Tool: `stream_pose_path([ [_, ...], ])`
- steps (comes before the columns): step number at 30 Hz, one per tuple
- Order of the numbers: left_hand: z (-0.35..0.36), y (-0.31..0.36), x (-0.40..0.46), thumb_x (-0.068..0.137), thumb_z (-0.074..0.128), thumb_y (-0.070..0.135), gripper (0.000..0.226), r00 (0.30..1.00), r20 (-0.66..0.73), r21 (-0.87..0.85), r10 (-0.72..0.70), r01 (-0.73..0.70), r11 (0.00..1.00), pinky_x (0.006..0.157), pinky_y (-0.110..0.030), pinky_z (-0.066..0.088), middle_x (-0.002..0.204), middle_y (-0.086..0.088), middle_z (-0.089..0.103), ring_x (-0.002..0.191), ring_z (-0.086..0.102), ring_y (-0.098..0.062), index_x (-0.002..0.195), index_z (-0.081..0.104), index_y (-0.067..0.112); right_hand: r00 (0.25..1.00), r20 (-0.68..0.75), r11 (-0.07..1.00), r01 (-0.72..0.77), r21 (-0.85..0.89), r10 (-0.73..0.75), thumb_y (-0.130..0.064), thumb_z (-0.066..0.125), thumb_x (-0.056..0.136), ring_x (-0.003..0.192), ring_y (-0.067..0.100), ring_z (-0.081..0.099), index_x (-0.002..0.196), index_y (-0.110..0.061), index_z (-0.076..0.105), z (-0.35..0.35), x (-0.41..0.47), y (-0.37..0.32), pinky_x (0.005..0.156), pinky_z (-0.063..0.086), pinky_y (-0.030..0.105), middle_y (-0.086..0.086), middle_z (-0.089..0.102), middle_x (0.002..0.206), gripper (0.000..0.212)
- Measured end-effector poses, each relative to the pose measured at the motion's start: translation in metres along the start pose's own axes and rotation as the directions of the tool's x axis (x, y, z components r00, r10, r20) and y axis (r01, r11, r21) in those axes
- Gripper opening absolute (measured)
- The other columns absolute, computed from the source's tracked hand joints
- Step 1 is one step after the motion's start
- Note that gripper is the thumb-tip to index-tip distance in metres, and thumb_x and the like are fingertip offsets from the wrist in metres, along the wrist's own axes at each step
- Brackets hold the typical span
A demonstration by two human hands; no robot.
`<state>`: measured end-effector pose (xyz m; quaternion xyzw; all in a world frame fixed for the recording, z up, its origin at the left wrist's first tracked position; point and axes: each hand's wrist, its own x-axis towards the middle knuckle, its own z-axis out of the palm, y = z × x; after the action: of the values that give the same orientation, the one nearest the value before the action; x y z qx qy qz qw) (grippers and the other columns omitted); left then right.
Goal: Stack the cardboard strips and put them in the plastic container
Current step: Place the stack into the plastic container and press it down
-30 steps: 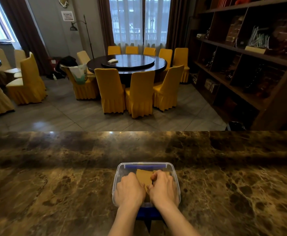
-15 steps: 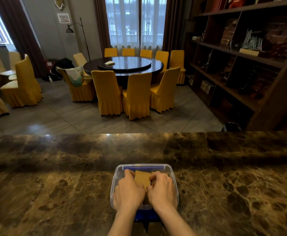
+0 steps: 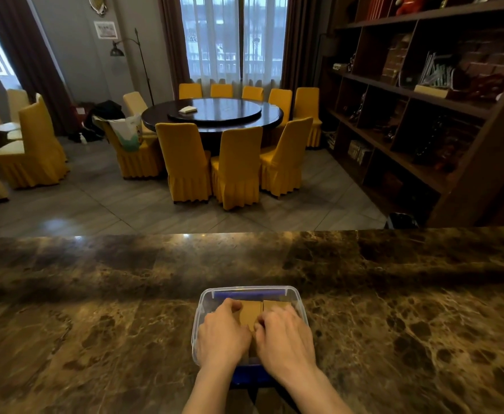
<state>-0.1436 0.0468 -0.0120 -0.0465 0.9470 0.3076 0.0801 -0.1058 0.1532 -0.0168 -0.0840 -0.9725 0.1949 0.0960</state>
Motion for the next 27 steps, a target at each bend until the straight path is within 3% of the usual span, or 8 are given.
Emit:
stream_pose_path([
  [5, -0.0007, -0.0031, 0.0016, 0.087, 0.076, 0.028, 0.059, 0.999, 0.045, 0.003, 0.027, -0.027, 1.0, 0.093, -0.039, 0.061, 0.137, 0.004, 0.066, 0.112, 0.068, -0.018, 0.14, 0.053, 0.038, 1.0, -0.001, 1.0, 0.01, 0.019, -0.009, -0.036, 0.057, 0.097, 0.103, 0.01, 0.058, 0.102, -0.026, 0.075, -0.0011, -0.0035, 0.0028, 0.088, 0.055, 0.03, -0.01, 0.072, 0.104, 0.021],
  [13, 0.0017, -0.0028, -0.0003, 0.087, 0.075, 0.041, 0.058, 0.999, 0.011, 0.055, 0.044, -0.045, 0.997, 0.088, -0.039, 0.062, 0.132, 0.004, 0.068, 0.11, 0.07, -0.021, 0.136, 0.046, 0.039, 0.999, 0.013, 0.999, 0.032, 0.001, -0.032, -0.037, 0.05, 0.099, 0.099, 0.011, 0.057, 0.098, -0.024, 0.076, -0.0002, -0.004, 0.0043, 0.086, 0.057, 0.033, -0.009, 0.073, 0.101, 0.03],
  [17, 0.0011, -0.0062, 0.0029, 0.085, 0.073, 0.045, 0.062, 0.997, 0.065, 0.004, 0.044, -0.044, 0.999, 0.094, -0.042, 0.06, 0.127, 0.002, 0.07, 0.111, 0.069, -0.022, 0.138, 0.042, 0.033, 0.999, -0.015, 0.999, 0.034, 0.027, -0.034, -0.038, 0.051, 0.098, 0.097, 0.009, 0.058, 0.098, -0.025, 0.076, -0.0009, -0.0056, 0.0038, 0.083, 0.056, 0.029, -0.011, 0.073, 0.101, 0.029],
  [19, 0.0002, -0.0072, 0.0054, 0.085, 0.074, 0.043, 0.06, 0.995, 0.097, -0.044, 0.04, -0.036, 0.998, 0.098, -0.044, 0.058, 0.126, 0.001, 0.07, 0.112, 0.068, -0.022, 0.135, 0.044, 0.03, 0.999, -0.036, 0.998, 0.037, 0.045, -0.036, -0.038, 0.052, 0.098, 0.095, 0.007, 0.057, 0.097, -0.026, 0.076, -0.0016, -0.0062, 0.0048, 0.081, 0.054, 0.026, -0.011, 0.073, 0.099, 0.027],
  [23, 0.002, -0.0074, 0.0048, 0.087, 0.072, 0.039, 0.046, 0.998, 0.026, 0.014, 0.057, -0.057, 0.998, 0.09, -0.036, 0.06, 0.113, 0.005, 0.073, 0.101, 0.071, -0.016, 0.128, 0.053, 0.028, 0.997, -0.056, 0.998, 0.049, 0.049, -0.047, -0.039, 0.053, 0.097, 0.095, 0.007, 0.058, 0.097, -0.027, 0.076, -0.0004, -0.0063, 0.006, 0.083, 0.054, 0.025, -0.011, 0.073, 0.099, 0.026],
  [27, 0.0051, -0.0063, 0.0039, 0.09, 0.071, 0.035, 0.042, 0.999, 0.014, 0.014, 0.044, -0.045, 0.999, 0.089, -0.035, 0.06, 0.116, 0.005, 0.073, 0.102, 0.071, -0.015, 0.128, 0.056, 0.029, 0.996, -0.064, 0.998, 0.059, 0.029, -0.058, -0.04, 0.052, 0.098, 0.097, 0.007, 0.058, 0.1, -0.027, 0.075, 0.0008, -0.0063, 0.0065, 0.086, 0.056, 0.027, -0.011, 0.072, 0.101, 0.027],
])
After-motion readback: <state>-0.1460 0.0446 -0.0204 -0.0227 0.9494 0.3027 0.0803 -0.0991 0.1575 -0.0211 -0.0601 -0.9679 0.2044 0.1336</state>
